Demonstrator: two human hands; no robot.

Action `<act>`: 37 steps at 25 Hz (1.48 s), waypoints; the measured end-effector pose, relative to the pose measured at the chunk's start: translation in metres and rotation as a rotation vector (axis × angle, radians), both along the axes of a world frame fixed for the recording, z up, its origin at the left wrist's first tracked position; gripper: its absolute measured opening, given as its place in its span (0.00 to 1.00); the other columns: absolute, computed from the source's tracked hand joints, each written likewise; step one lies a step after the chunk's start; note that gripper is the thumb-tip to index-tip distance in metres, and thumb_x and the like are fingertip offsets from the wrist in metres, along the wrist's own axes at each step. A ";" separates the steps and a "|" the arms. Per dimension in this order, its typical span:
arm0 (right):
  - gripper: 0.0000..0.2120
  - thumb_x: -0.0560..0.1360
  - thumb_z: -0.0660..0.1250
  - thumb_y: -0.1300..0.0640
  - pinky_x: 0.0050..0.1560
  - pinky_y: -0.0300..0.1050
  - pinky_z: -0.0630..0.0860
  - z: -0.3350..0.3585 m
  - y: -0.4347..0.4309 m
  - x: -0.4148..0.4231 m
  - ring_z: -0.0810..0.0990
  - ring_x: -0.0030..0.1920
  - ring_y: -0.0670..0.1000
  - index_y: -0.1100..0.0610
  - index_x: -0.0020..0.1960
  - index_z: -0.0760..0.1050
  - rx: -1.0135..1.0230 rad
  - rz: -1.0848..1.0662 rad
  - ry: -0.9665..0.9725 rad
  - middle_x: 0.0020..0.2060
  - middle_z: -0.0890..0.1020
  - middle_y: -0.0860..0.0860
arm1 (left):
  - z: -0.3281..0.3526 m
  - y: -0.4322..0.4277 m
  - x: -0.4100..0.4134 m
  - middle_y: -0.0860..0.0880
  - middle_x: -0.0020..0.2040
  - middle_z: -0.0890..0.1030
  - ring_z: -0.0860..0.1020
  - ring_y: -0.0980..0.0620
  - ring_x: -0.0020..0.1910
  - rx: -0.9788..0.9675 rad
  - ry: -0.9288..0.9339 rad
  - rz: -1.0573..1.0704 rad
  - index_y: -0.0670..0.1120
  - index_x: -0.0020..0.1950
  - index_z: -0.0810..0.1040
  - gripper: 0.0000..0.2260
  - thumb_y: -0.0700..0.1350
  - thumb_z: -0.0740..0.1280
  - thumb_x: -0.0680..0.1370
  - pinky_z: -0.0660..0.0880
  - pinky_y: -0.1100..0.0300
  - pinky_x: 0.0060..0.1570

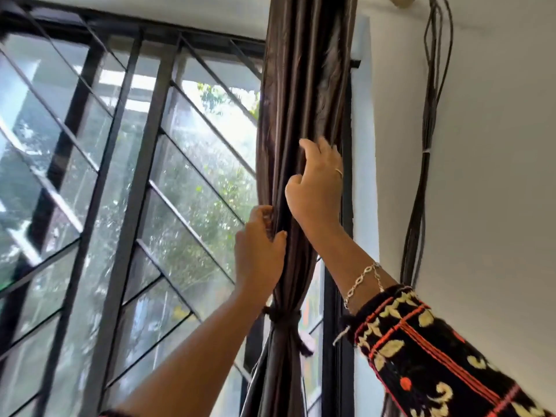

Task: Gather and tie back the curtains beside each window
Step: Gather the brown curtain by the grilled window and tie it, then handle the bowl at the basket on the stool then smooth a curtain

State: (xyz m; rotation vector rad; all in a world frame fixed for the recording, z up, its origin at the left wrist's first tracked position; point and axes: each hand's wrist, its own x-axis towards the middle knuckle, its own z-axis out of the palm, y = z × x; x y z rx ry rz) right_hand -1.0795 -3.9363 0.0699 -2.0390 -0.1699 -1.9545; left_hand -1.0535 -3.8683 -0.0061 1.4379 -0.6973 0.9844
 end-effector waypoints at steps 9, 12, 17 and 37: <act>0.25 0.76 0.58 0.62 0.73 0.51 0.52 -0.133 0.000 -0.001 0.48 0.76 0.55 0.57 0.73 0.59 0.018 -0.042 0.168 0.75 0.53 0.56 | -0.084 0.011 -0.014 0.44 0.51 0.81 0.79 0.47 0.50 0.179 0.088 0.104 0.41 0.61 0.73 0.15 0.38 0.66 0.74 0.73 0.54 0.52; 0.25 0.76 0.59 0.60 0.73 0.55 0.55 -0.183 0.007 -0.004 0.52 0.75 0.57 0.58 0.73 0.60 0.034 -0.043 0.214 0.74 0.56 0.58 | -0.124 0.021 -0.015 0.42 0.57 0.77 0.74 0.45 0.57 0.277 0.064 0.300 0.39 0.63 0.72 0.15 0.40 0.63 0.77 0.69 0.55 0.59; 0.30 0.70 0.66 0.64 0.70 0.61 0.59 -0.272 0.027 -0.016 0.58 0.72 0.65 0.63 0.71 0.63 -0.021 0.024 0.239 0.71 0.59 0.66 | -0.219 0.055 -0.022 0.36 0.65 0.72 0.68 0.36 0.67 0.513 0.048 0.622 0.37 0.63 0.72 0.18 0.39 0.66 0.74 0.67 0.43 0.65; 0.33 0.70 0.66 0.64 0.73 0.56 0.49 -0.586 0.059 -0.096 0.52 0.74 0.63 0.61 0.73 0.59 -0.489 0.073 1.163 0.73 0.56 0.64 | -0.517 0.212 -0.153 0.44 0.76 0.38 0.38 0.45 0.75 1.285 1.026 0.731 0.43 0.76 0.39 0.36 0.58 0.56 0.78 0.36 0.51 0.72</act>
